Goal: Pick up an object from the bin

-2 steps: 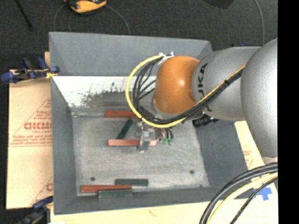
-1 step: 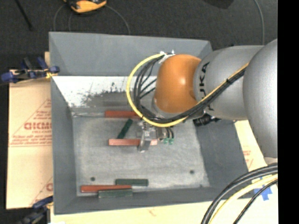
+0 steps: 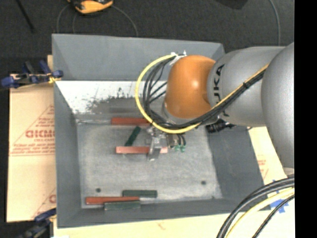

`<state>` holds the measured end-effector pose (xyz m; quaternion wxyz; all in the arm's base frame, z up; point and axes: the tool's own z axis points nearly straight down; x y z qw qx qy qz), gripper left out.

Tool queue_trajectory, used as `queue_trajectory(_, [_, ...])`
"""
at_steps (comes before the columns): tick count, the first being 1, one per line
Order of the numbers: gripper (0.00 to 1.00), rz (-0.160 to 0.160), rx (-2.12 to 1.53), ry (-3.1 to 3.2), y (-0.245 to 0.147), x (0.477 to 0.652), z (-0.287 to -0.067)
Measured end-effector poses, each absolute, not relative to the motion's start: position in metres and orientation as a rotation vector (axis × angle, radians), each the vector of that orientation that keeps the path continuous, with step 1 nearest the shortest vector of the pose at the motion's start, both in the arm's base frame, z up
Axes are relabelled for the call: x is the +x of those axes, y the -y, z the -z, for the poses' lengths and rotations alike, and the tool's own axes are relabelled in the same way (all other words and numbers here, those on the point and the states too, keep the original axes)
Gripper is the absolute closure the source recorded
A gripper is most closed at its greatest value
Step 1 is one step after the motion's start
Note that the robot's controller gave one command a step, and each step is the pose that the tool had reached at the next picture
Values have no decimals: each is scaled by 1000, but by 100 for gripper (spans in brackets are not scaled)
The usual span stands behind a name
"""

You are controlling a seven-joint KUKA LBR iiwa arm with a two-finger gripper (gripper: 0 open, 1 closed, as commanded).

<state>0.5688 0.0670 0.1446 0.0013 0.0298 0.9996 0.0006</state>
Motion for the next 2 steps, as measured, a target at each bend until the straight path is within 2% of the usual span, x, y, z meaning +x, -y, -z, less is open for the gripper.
queue_trajectory(2, [100,-3,94,-3136,-67,569,-160])
